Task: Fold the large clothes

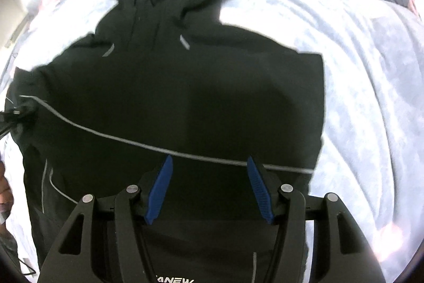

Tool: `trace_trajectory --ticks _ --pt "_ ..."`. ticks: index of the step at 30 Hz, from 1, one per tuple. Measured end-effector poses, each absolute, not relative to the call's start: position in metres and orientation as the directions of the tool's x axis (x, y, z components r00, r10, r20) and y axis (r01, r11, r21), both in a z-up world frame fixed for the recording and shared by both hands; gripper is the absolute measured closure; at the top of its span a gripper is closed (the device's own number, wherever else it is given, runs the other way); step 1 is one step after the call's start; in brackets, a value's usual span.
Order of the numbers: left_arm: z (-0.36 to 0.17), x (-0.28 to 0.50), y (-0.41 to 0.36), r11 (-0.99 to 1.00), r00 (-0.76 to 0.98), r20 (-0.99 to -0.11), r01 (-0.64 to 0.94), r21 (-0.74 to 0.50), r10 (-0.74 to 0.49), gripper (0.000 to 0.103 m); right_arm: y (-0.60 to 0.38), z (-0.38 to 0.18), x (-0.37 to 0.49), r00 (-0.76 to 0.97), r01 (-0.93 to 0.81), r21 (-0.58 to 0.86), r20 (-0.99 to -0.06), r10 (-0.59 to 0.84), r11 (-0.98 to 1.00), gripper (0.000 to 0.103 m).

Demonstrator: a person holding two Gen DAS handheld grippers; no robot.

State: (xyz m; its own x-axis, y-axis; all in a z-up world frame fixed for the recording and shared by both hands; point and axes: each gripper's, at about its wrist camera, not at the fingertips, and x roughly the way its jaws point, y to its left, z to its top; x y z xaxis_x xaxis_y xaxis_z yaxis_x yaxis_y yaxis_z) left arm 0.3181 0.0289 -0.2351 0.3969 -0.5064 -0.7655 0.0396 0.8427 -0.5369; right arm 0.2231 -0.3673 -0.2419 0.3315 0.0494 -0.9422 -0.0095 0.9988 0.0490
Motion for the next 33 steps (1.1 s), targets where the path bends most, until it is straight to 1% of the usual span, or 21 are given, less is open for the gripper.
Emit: trace_trajectory --ticks 2,4,6,8,10,11,13,16,17,18,19,20,22,23,24,26,27,28,29,30,33 --pt "-0.209 0.31 0.042 0.839 0.458 -0.735 0.043 -0.543 -0.499 0.086 -0.368 -0.237 0.227 0.348 -0.018 0.049 -0.936 0.052 0.999 0.042" --pt "-0.205 0.308 0.054 0.849 0.47 -0.744 0.025 -0.527 -0.476 0.086 -0.367 -0.241 0.231 0.344 -0.02 0.047 -0.938 0.051 0.999 0.042" --pt "-0.223 0.311 0.067 0.866 0.437 -0.785 -0.027 -0.499 -0.438 0.086 -0.355 -0.257 0.24 0.323 -0.014 0.055 -0.945 0.056 0.998 0.042" --pt "-0.259 0.316 0.078 0.878 0.359 -0.841 -0.107 -0.467 -0.404 0.086 -0.343 -0.278 0.248 0.297 -0.013 0.054 -0.953 0.055 0.998 0.042" --pt "-0.292 0.316 0.079 0.888 0.275 -0.879 -0.142 -0.437 -0.389 0.085 -0.336 -0.304 0.252 0.258 -0.021 -0.007 -0.966 -0.002 1.0 0.041" --pt "-0.297 0.314 0.077 0.888 0.28 -0.879 -0.144 -0.436 -0.386 0.083 -0.334 -0.311 0.253 0.257 -0.026 -0.019 -0.966 -0.011 0.999 0.041" --pt "-0.293 0.312 0.073 0.9 0.298 -0.884 -0.138 -0.413 -0.36 0.082 -0.333 -0.319 0.254 0.27 -0.024 -0.021 -0.963 -0.014 0.999 0.039" --pt "-0.287 0.311 0.069 0.921 0.296 -0.899 -0.12 -0.371 -0.324 0.08 -0.332 -0.318 0.256 0.263 -0.033 -0.023 -0.965 -0.013 0.999 0.038" --pt "-0.282 0.309 0.07 0.925 0.298 -0.902 -0.117 -0.361 -0.313 0.077 -0.332 -0.317 0.256 0.259 -0.036 -0.022 -0.966 -0.012 0.999 0.038" --pt "-0.275 0.307 0.07 0.931 0.306 -0.905 -0.118 -0.345 -0.296 0.072 -0.333 -0.314 0.256 0.251 -0.041 -0.018 -0.968 -0.007 0.999 0.038" --pt "-0.265 0.305 0.068 0.943 0.315 -0.913 -0.118 -0.311 -0.261 0.068 -0.334 -0.311 0.256 0.246 -0.042 -0.015 -0.969 -0.004 0.999 0.038" --pt "-0.258 0.302 0.069 0.955 0.322 -0.921 -0.119 -0.27 -0.22 0.06 -0.335 -0.305 0.255 0.241 -0.04 -0.012 -0.97 -0.002 0.999 0.038" --pt "-0.228 0.291 0.067 0.984 0.372 -0.926 -0.125 -0.124 -0.069 0.058 -0.336 -0.289 0.252 0.258 -0.033 0.0 -0.966 0.008 0.999 0.038" --pt "-0.211 0.287 0.063 0.99 0.412 -0.911 -0.121 -0.069 -0.013 0.054 -0.337 -0.282 0.25 0.275 -0.03 0.011 -0.961 0.019 0.999 0.038" --pt "-0.195 0.283 0.057 0.993 0.455 -0.891 -0.106 -0.054 0.0 0.045 -0.339 -0.271 0.249 0.3 -0.025 0.024 -0.953 0.03 0.999 0.038" --pt "-0.176 0.279 0.046 0.994 0.51 -0.86 -0.071 -0.083 -0.035 0.032 -0.339 -0.263 0.251 0.322 -0.015 0.033 -0.946 0.036 0.999 0.038" --pt "-0.173 0.279 0.038 0.992 0.52 -0.85 -0.037 -0.122 -0.085 0.031 -0.338 -0.262 0.254 0.326 -0.012 0.035 -0.945 0.037 0.999 0.038" --pt "-0.175 0.283 0.026 0.983 0.511 -0.844 0.012 -0.185 -0.166 0.031 -0.337 -0.263 0.258 0.325 -0.012 0.033 -0.945 0.035 0.999 0.038" --pt "-0.183 0.287 0.013 0.968 0.487 -0.839 0.055 -0.247 -0.242 0.031 -0.336 -0.265 0.26 0.322 -0.01 0.028 -0.946 0.029 1.0 0.038" --pt "-0.193 0.291 0.004 0.956 0.461 -0.84 0.078 -0.282 -0.286 0.031 -0.334 -0.27 0.264 0.322 -0.007 0.02 -0.946 0.021 1.0 0.038" --pt "-0.242 0.306 -0.03 0.942 0.339 -0.879 0.097 -0.323 -0.336 0.032 -0.333 -0.298 0.267 0.267 -0.011 -0.03 -0.963 -0.026 0.999 0.037"
